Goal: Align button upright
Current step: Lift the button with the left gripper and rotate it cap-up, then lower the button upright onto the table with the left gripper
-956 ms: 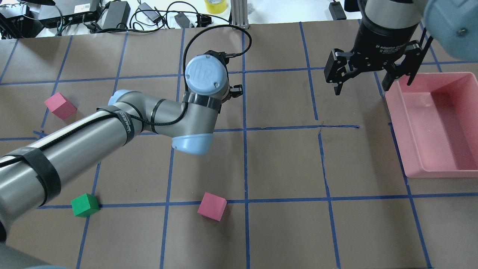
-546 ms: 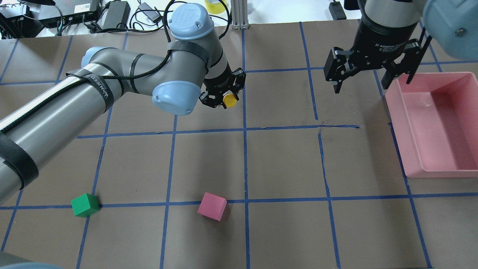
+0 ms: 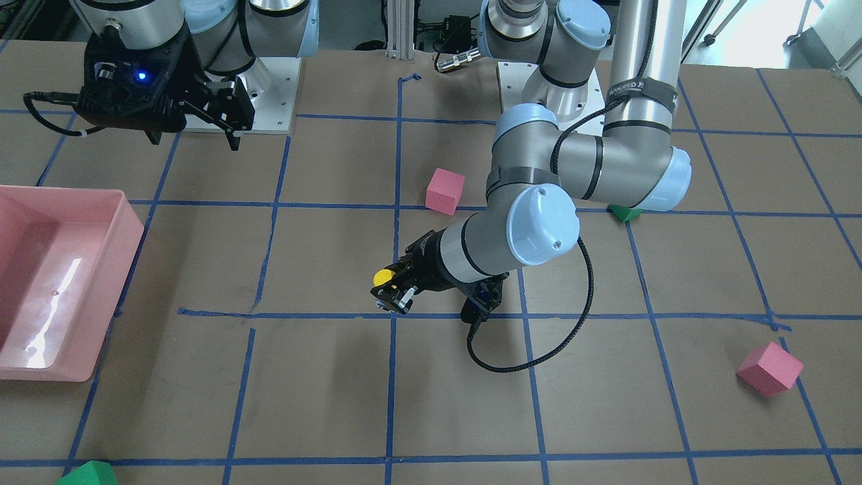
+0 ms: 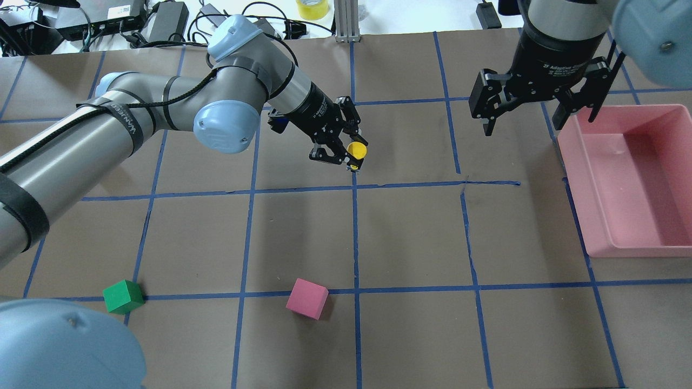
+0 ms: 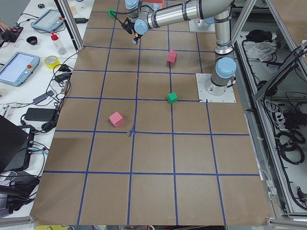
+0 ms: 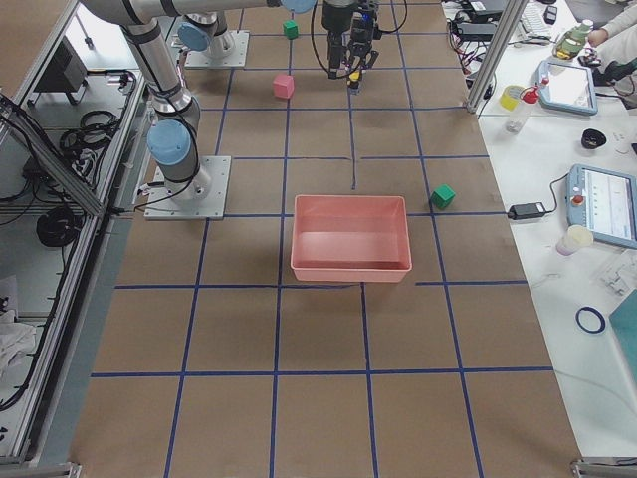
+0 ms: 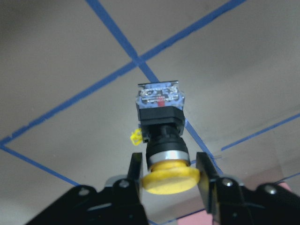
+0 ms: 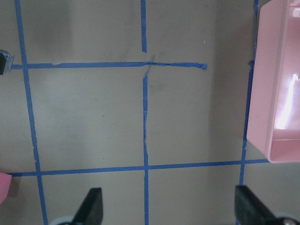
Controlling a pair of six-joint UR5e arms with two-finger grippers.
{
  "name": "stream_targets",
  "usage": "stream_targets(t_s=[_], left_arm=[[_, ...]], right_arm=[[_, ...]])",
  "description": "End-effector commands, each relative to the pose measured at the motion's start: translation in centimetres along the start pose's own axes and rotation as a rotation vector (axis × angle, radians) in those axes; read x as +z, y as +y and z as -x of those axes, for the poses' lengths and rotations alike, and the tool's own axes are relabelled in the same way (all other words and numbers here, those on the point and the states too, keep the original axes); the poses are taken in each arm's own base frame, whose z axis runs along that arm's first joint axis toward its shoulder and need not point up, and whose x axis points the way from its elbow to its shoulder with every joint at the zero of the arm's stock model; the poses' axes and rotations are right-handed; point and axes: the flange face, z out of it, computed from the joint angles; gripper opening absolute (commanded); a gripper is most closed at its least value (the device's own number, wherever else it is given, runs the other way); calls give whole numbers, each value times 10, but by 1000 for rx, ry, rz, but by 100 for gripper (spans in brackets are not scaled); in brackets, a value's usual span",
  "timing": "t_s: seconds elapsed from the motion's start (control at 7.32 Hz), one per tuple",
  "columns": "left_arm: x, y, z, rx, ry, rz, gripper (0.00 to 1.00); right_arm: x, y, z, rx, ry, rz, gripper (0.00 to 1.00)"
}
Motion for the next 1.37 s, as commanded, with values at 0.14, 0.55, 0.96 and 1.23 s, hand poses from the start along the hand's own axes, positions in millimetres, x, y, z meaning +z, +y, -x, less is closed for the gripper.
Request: stream_targets(t_s=[0.14,0.55,0.96,1.23], left_arm=[[14,-51,3,-163,-12,163,0],[25,-74,13,-183,-25,176,0],[40,-86,15,-176,-34,201,0],[41,-87,14,-162,-28,198,0]], right_arm=[[0,0,0,0,-1,0,100],[0,0,0,0,-1,-3,100],[-1,0,0,1,-1,-6,100],[-1,0,0,1,-1,-6,100]])
